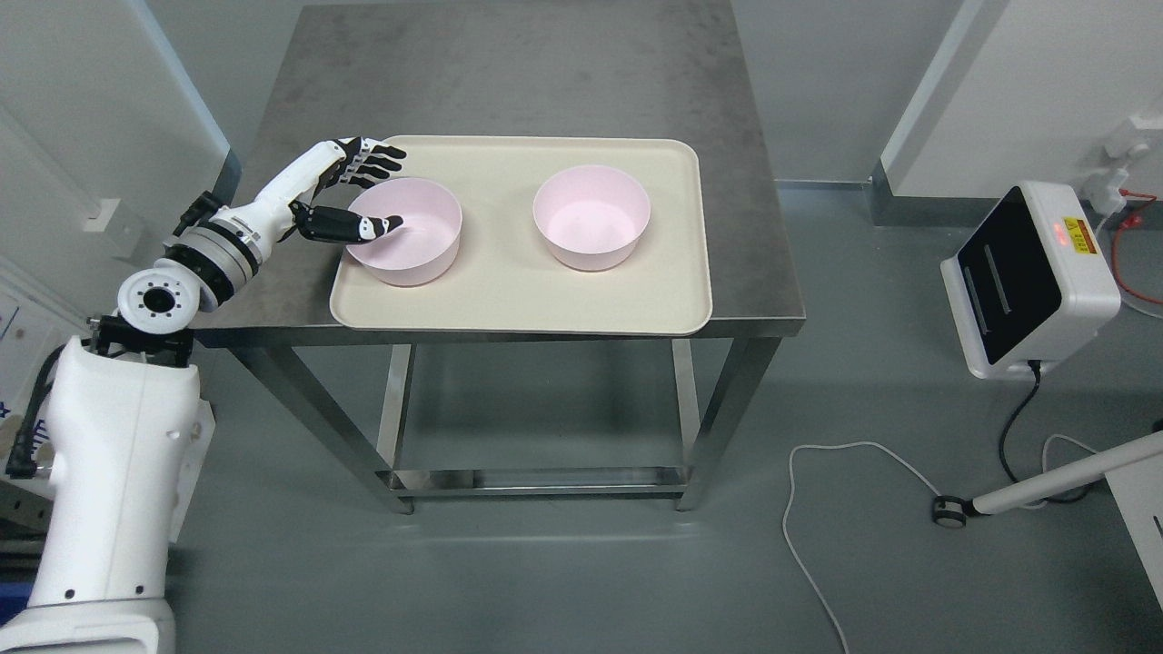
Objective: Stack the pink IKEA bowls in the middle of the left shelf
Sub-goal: 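Reach the left hand into the pink bowl nearer the robot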
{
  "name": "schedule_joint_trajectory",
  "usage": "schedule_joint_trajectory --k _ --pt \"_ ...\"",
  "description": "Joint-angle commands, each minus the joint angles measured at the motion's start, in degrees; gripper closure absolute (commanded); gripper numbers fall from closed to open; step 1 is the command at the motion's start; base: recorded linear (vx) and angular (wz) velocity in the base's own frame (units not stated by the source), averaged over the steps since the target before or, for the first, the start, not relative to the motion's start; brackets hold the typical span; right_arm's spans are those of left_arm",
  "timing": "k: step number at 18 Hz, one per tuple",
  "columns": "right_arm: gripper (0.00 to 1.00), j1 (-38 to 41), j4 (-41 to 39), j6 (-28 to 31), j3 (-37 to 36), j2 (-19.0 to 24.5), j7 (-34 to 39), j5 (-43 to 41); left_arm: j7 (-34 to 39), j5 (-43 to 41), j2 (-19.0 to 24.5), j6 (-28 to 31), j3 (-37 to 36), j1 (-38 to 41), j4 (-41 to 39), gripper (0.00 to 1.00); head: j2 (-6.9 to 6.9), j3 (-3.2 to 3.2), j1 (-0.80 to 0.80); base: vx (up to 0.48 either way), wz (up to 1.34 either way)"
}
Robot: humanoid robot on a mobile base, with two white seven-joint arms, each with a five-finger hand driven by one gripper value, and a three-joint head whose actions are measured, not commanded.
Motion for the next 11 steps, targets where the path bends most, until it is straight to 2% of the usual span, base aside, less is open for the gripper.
schedule_joint_trajectory --k 1,6,9,11 --pt "0.00 0.0 0.0 0.0 -0.6 -1.0 0.4 0.4 -0.2 -0.7 -1.3 -0.3 -4.0 -2.8 3.2 0.54 0.00 0.00 0.00 0.003 -0.03" --pt "0.00 0.0 0.0 0.0 -0.6 -1.0 0.4 0.4 -0.2 -3.8 -1.3 -3.9 -7.3 -3.2 3.3 0.67 0.00 0.00 0.00 0.001 -0.01" --pt "0.00 0.0 0.0 0.0 -0.6 -1.0 0.4 0.4 -0.2 -7.4 -2.0 -5.6 -7.6 -3.2 3.4 0.68 0.00 0.00 0.00 0.000 0.00" --pt "0.00 0.0 0.0 0.0 -0.6 -1.0 0.4 0.4 -0.2 -8.2 -2.0 -5.8 -7.5 -3.1 3.4 0.72 0.00 0.00 0.00 0.000 0.00"
